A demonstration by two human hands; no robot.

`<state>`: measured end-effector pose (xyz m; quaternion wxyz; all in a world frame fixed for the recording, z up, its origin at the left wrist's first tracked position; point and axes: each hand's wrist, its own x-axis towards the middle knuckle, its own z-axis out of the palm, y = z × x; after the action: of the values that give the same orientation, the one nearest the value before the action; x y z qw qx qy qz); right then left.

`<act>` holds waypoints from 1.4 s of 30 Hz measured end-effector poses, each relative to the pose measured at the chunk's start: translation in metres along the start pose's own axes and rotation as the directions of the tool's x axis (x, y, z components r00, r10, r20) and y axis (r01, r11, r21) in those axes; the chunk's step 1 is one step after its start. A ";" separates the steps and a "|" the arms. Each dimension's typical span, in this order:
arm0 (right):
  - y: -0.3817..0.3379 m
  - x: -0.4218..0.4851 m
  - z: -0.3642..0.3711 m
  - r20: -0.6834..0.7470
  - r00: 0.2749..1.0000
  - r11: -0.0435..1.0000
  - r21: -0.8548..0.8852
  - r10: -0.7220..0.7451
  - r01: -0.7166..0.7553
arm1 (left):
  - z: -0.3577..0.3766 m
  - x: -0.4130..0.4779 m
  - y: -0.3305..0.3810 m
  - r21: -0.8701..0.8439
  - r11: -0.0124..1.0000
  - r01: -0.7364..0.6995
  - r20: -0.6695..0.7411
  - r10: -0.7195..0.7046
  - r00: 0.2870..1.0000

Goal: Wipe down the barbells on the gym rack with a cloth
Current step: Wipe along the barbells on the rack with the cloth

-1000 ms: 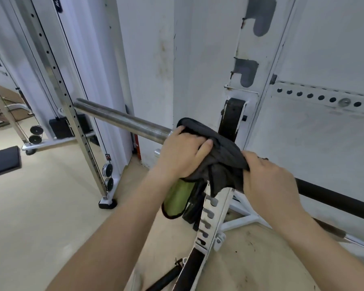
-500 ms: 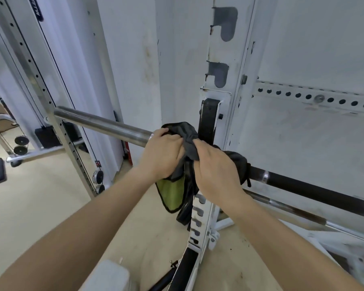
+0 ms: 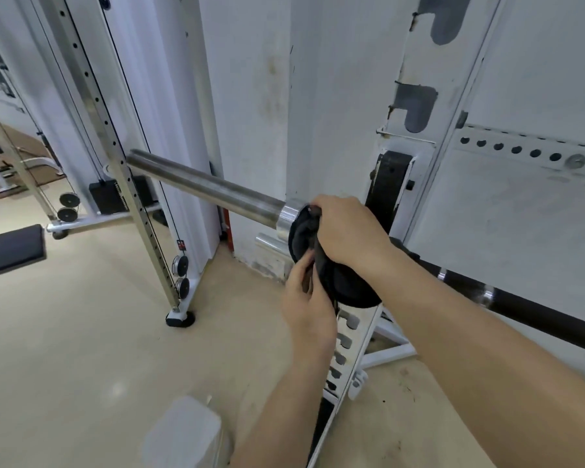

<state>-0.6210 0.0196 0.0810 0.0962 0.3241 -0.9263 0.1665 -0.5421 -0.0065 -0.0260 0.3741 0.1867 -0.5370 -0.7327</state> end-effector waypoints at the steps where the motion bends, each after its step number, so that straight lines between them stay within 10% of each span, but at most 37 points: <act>1: -0.001 0.003 0.001 -0.013 1.000 1.000 0.003 0.017 -0.017 | 0.007 -0.003 0.005 -0.061 0.995 0.077 -0.057 -0.080 0.995; 5: 0.002 -0.001 0.005 -0.148 0.989 0.999 0.036 -0.031 0.036 | 0.011 0.002 -0.002 -0.104 0.960 0.259 -0.153 -0.273 0.950; 11: 0.016 -0.014 -0.004 -0.031 0.997 0.992 -0.114 -0.066 0.062 | 0.015 0.032 0.003 -0.432 0.645 0.630 0.434 -0.464 0.772; 14: 0.022 -0.029 -0.011 0.001 0.994 0.993 -0.042 -0.108 0.108 | 0.016 0.045 0.006 -0.468 0.570 0.676 0.498 -0.461 0.734; 24: 0.003 -0.020 -0.003 -0.033 0.995 0.979 -0.187 -0.091 0.084 | 0.007 0.019 0.016 -0.304 0.832 0.465 0.129 -0.448 0.885; 28: -0.001 -0.004 -0.004 -0.002 0.999 0.999 -0.031 -0.037 0.037 | 0.006 0.004 0.037 -0.346 0.898 0.270 0.099 -0.251 0.963; 30: 0.005 -0.010 -0.009 -0.014 0.999 0.999 0.023 -0.029 0.029 | 0.013 0.006 0.040 -0.076 0.997 -0.028 -0.006 0.028 1.000; 32: 0.014 -0.022 -0.013 -0.061 0.998 0.999 0.013 -0.032 0.033 | 0.015 0.017 0.034 0.365 0.852 -0.375 0.139 0.348 0.927; 35: 0.022 -0.042 -0.012 -0.172 0.984 0.998 -0.057 -0.048 0.039 | 0.002 0.046 0.034 0.649 0.399 -0.647 0.468 0.461 0.754; 42: 0.039 -0.067 -0.013 -0.396 0.918 0.997 0.071 0.038 -0.011 | 0.019 0.113 0.083 0.420 -0.196 -0.886 0.900 -0.033 0.434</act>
<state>-0.5933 0.0916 0.0646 0.2688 0.2752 -0.8854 0.2611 -0.5998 -0.0901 0.0720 0.1828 -0.1250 -0.9738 0.0519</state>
